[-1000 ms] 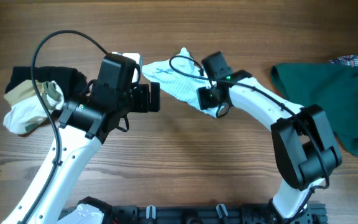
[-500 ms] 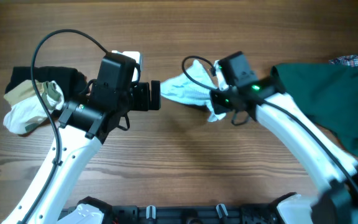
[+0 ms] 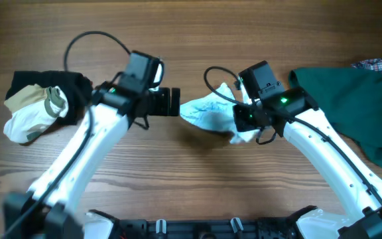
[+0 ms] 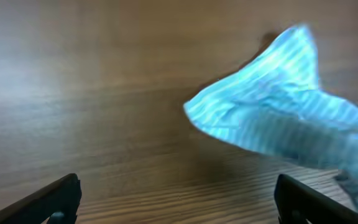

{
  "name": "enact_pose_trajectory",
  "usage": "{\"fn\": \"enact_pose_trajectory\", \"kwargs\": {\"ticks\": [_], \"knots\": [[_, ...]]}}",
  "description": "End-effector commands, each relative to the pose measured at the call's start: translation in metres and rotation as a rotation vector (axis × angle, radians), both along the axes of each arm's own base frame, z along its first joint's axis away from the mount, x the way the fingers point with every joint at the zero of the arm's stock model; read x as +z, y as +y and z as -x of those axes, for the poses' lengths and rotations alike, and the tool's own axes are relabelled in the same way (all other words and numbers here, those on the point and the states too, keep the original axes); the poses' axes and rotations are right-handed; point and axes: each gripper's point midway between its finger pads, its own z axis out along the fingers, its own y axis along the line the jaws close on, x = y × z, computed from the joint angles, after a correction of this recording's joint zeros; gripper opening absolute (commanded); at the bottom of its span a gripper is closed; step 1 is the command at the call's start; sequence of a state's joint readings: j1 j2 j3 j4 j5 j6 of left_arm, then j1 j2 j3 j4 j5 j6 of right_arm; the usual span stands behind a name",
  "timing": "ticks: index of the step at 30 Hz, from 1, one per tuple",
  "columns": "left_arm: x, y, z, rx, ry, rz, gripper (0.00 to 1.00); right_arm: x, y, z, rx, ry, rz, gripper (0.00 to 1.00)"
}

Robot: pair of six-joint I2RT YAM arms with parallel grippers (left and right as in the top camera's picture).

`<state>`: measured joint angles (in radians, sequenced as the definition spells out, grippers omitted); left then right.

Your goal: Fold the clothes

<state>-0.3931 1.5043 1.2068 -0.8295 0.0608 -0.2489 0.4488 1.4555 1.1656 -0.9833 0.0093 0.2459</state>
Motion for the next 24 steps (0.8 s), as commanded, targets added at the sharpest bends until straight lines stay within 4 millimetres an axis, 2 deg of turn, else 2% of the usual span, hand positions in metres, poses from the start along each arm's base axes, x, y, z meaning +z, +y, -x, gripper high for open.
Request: {"fn": "enact_pose_trajectory", "kwargs": {"ticks": [1,4,5,7,10,13,17,24], "knots": [[-0.042,-0.006,-0.004,-0.014,0.113,-0.020,0.99,-0.003,-0.023,0.000,-0.175,-0.003,0.089,0.25],[-0.065,-0.012,-0.010,-0.042,0.147,-0.024,0.99,-0.004,-0.024,0.002,-0.189,0.007,0.090,0.29],[-0.073,-0.016,-0.014,-0.058,0.150,-0.015,0.99,-0.004,-0.024,0.003,-0.204,0.010,0.086,0.36],[-0.082,-0.020,-0.023,-0.075,0.130,-0.014,1.00,-0.004,-0.023,0.003,-0.204,0.013,0.080,0.45],[-0.090,-0.027,-0.036,-0.113,0.089,-0.010,0.97,-0.004,-0.018,0.005,-0.196,0.029,0.054,0.48],[-0.101,-0.039,-0.044,-0.181,0.062,0.005,0.87,-0.004,-0.018,0.005,-0.196,0.028,0.053,0.49],[-0.115,-0.050,-0.045,-0.244,0.059,-0.001,0.75,-0.004,-0.017,0.004,-0.196,0.025,0.052,0.50],[-0.139,-0.066,-0.030,-0.344,0.107,-0.012,0.55,-0.004,-0.017,0.004,-0.196,0.023,0.051,0.50]]}}
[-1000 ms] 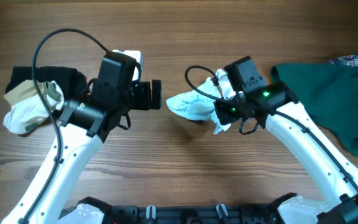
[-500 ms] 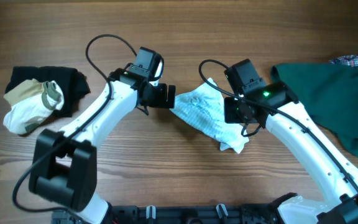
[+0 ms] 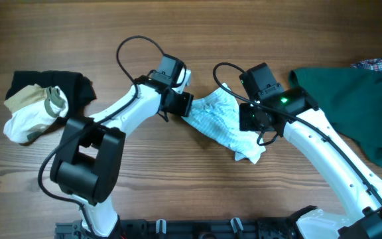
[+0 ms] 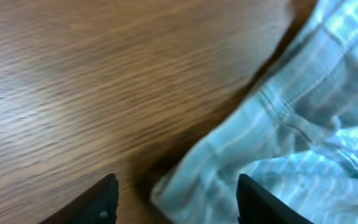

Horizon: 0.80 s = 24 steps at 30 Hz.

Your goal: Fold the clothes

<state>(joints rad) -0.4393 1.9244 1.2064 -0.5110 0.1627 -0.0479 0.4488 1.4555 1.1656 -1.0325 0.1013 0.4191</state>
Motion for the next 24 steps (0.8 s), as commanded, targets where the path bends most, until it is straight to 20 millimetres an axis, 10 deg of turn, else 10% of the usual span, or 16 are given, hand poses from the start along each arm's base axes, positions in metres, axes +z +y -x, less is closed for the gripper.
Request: {"fn": "enact_pose_trajectory", "kwargs": {"ticks": [1,6,16,24], "knots": [[-0.020,-0.011,0.010,-0.077,0.042,-0.004,0.49,-0.002,0.002,0.000,-0.005,0.006,-0.004,0.50],[-0.024,-0.010,0.013,-0.068,0.064,-0.012,0.04,-0.002,0.002,0.000,-0.004,0.005,-0.004,0.50],[0.052,0.023,0.010,0.081,0.022,-0.094,0.04,-0.010,0.008,0.005,0.046,0.050,-0.018,0.48],[0.075,0.037,0.009,0.211,-0.022,-0.115,0.04,-0.074,0.014,0.049,0.141,0.274,-0.063,0.61]]}}
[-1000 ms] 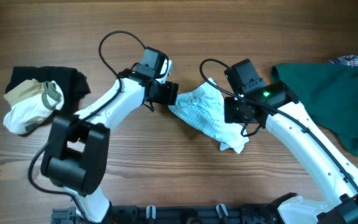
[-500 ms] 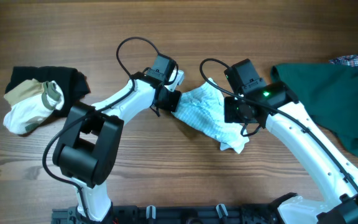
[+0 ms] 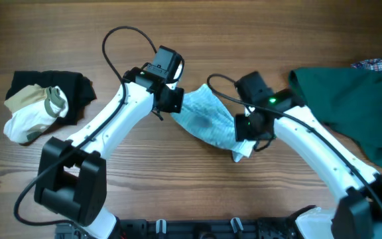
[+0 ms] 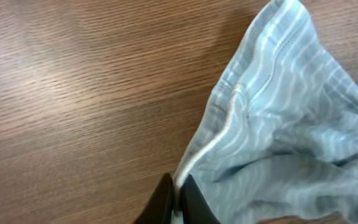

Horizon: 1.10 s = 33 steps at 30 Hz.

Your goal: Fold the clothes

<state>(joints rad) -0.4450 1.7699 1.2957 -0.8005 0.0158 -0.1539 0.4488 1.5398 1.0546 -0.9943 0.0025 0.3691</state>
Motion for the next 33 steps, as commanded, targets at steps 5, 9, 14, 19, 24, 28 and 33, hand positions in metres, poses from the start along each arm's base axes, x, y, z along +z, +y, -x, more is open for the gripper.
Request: {"fn": "enact_pose_trajectory", "kwargs": {"ticks": [5,9,14,19,24,28,33], "knots": [[0.012,0.004,-0.007,0.075,-0.032,0.006,0.04,-0.038,0.009,0.026,0.096,0.087,-0.070,0.64],[0.012,0.004,-0.007,0.075,-0.032,0.007,0.04,-0.044,0.012,0.015,0.113,0.025,-0.083,0.64],[0.012,0.004,-0.007,0.075,-0.032,0.007,0.04,-0.054,0.001,0.012,0.106,-0.006,-0.023,0.47],[0.013,0.004,-0.007,0.075,-0.033,0.007,0.04,-0.053,0.004,0.015,0.105,0.008,-0.042,0.04],[0.040,0.004,-0.012,0.079,-0.075,0.016,0.04,-0.039,0.008,0.015,0.099,0.000,-0.072,0.04],[0.099,0.001,-0.018,0.079,-0.175,0.069,0.04,0.007,0.016,-0.006,0.102,-0.141,-0.125,0.04],[0.149,-0.002,-0.026,0.082,-0.317,0.139,0.04,0.070,0.010,-0.046,0.074,-0.372,-0.106,0.05]]}}
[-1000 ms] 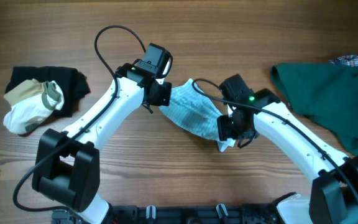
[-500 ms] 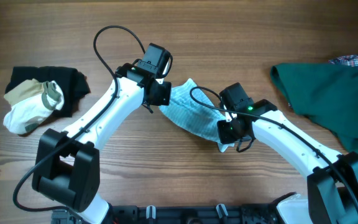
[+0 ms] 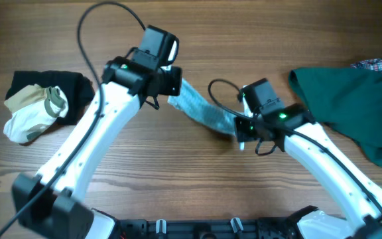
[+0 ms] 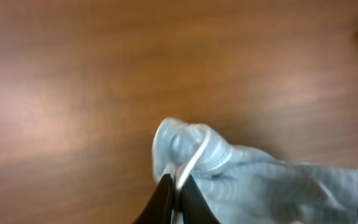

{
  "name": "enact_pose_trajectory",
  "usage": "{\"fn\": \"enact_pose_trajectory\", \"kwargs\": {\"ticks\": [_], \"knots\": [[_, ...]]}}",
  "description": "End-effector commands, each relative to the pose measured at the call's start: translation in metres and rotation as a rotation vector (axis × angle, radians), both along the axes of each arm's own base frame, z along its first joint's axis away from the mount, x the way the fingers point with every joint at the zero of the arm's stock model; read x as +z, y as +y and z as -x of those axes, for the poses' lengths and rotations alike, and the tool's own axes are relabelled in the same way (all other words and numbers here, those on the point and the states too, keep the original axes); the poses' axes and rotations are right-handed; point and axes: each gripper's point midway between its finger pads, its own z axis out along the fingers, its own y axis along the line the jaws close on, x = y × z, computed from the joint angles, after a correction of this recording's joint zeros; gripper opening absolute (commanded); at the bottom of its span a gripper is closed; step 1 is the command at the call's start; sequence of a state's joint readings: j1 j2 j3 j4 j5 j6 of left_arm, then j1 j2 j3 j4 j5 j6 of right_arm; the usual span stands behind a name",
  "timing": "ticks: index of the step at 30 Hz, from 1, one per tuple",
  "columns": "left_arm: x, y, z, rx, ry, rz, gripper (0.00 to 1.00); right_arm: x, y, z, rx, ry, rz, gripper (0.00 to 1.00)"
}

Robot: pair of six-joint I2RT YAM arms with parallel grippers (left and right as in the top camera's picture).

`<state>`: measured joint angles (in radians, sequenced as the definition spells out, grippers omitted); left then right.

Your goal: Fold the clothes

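Note:
A light blue striped garment (image 3: 204,109) hangs stretched as a narrow band between both grippers, above the wooden table (image 3: 178,172). My left gripper (image 3: 172,85) is shut on the garment's upper left end. In the left wrist view the gripper (image 4: 176,186) pinches the white-edged hem, and the striped garment (image 4: 260,183) trails off to the right. My right gripper (image 3: 242,127) grips the lower right end, where the band stops at its fingers.
A dark green garment (image 3: 350,99) is spread at the right, with a plaid cloth (image 3: 380,64) behind it at the far edge. At the left lies a pile of black, beige and white clothes (image 3: 38,103). Arm cables loop above both wrists.
My left gripper, still shut on the hem, now sits higher and farther from the right one. The garment, a loose wide drape before, is pulled into a taut narrow strip.
My left gripper was open to the left of the garment, which the right gripper held bunched. Then it stood open at the garment's left edge. Then it was shut on the hem. Now the garment spans both grippers, drawn out straight.

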<state>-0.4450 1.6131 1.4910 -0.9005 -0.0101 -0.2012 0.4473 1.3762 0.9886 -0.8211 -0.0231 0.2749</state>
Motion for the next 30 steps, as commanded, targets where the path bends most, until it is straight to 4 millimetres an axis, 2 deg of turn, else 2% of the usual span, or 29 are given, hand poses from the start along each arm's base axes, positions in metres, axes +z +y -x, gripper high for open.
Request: {"fn": "enact_pose_trajectory", "kwargs": {"ticks": [1,5,9,11,12,14,19,21,22,25,28,30], "knots": [[0.035,0.002,-0.007,0.029,-0.102,0.043,0.04,0.039,-0.005,-0.026,-0.027,-0.138,0.003,0.06],[0.034,0.004,-0.003,0.029,-0.091,0.037,0.04,0.041,-0.006,-0.028,-0.017,-0.153,0.018,0.06],[0.034,0.011,-0.005,0.052,-0.103,0.004,0.04,0.045,-0.023,-0.038,-0.093,-0.202,0.097,0.11],[0.033,0.012,-0.004,0.053,-0.097,-0.001,0.04,0.044,-0.023,-0.038,-0.091,-0.200,0.094,0.22],[0.032,0.012,-0.003,0.053,-0.094,-0.003,0.04,0.044,-0.022,-0.037,-0.088,-0.195,0.090,0.21],[0.031,0.013,-0.002,0.053,-0.087,-0.007,0.05,0.043,-0.022,-0.035,-0.085,-0.185,0.091,0.05],[0.031,0.014,-0.001,0.053,-0.083,-0.009,0.05,0.040,-0.018,-0.030,-0.063,-0.160,0.071,0.04],[0.030,0.014,-0.001,0.053,-0.081,-0.010,0.05,0.038,-0.004,-0.025,-0.023,-0.126,0.003,0.04],[0.030,0.014,-0.001,0.053,-0.080,-0.010,0.05,0.034,0.008,-0.020,0.019,-0.091,-0.049,0.08],[0.030,0.014,-0.001,0.053,-0.081,-0.010,0.05,0.023,0.039,-0.007,0.096,0.022,-0.196,0.45],[0.031,0.014,0.001,0.053,-0.079,-0.010,0.04,0.001,0.053,-0.009,-0.118,0.174,-0.302,0.59],[0.035,0.015,0.002,0.074,-0.083,0.008,0.04,-0.005,0.085,-0.013,-0.113,0.266,-0.461,0.64]]}}
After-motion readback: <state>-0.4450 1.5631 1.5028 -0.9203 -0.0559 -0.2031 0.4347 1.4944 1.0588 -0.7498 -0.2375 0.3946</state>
